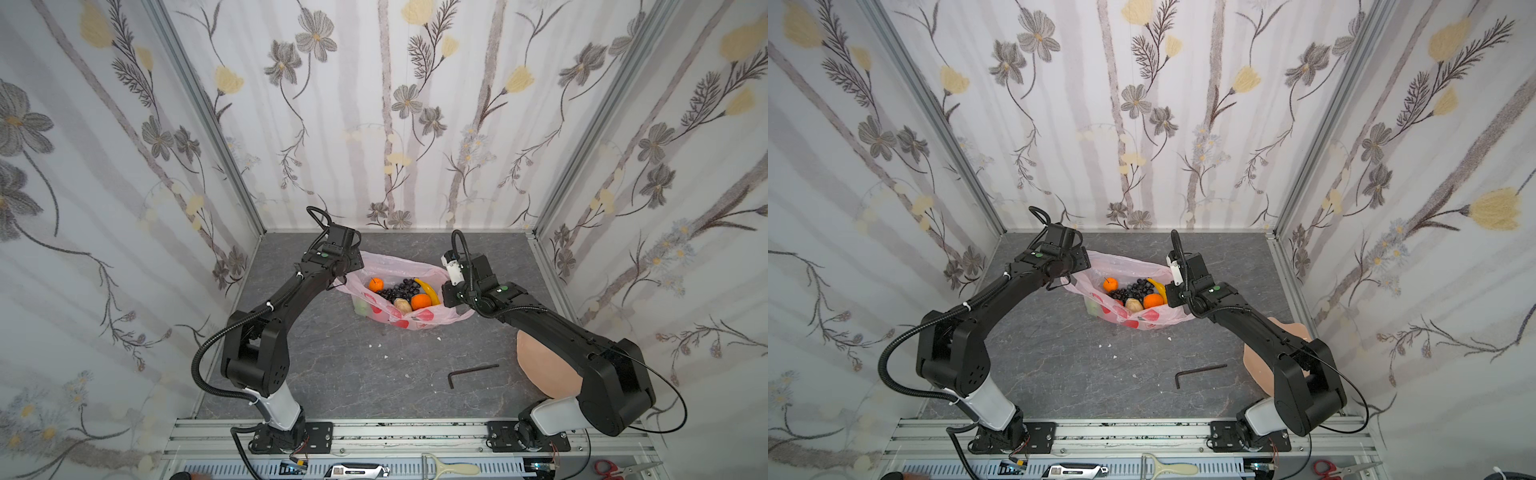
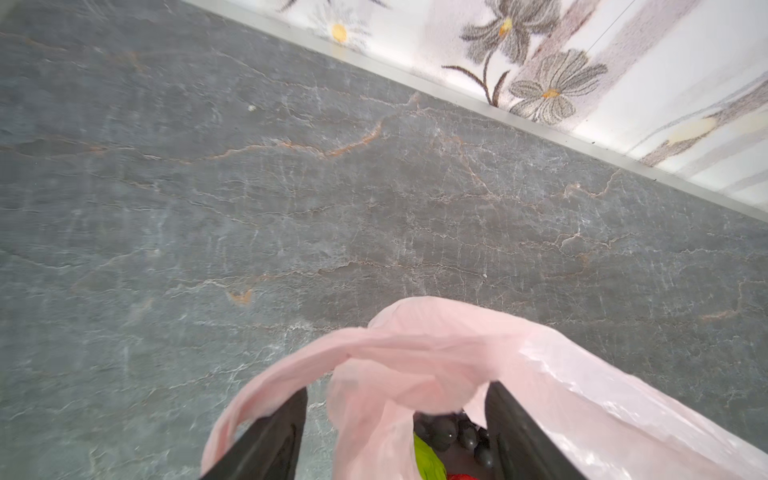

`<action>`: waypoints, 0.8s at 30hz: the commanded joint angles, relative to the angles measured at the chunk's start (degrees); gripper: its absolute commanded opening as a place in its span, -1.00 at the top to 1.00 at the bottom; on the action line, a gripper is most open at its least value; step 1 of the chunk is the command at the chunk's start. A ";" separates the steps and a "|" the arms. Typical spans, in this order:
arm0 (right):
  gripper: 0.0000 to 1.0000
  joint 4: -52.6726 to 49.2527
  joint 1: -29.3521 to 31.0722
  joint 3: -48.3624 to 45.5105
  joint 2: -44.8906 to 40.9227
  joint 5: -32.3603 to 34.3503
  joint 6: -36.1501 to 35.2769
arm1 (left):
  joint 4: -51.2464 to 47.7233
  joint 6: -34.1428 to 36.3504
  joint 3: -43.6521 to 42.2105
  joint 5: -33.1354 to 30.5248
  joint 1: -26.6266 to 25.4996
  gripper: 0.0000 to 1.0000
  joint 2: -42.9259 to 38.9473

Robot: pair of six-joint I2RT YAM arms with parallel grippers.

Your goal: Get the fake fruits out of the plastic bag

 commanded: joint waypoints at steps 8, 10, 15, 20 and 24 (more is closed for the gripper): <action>1.00 7.79 0.46 -2.54 -4.32 -3.14 4.02 | -4.06 -3.12 -4.27 -6.87 -6.40 -0.48 -5.40; 1.00 8.69 0.39 -2.97 -4.34 -4.26 4.72 | -3.89 -4.28 -6.31 -6.95 -6.55 -0.49 -4.64; 1.00 11.01 0.34 -4.87 -4.60 -6.20 6.89 | -3.53 -6.04 -8.02 -5.01 -6.92 -0.44 -1.75; 1.00 13.78 -1.91 -6.96 -4.20 -10.72 10.01 | 3.40 -10.23 -14.78 -0.84 -9.51 0.19 -3.81; 1.00 15.40 -4.65 -6.85 -2.28 -15.71 11.98 | 10.23 -13.51 -24.62 0.65 -9.58 0.41 -8.73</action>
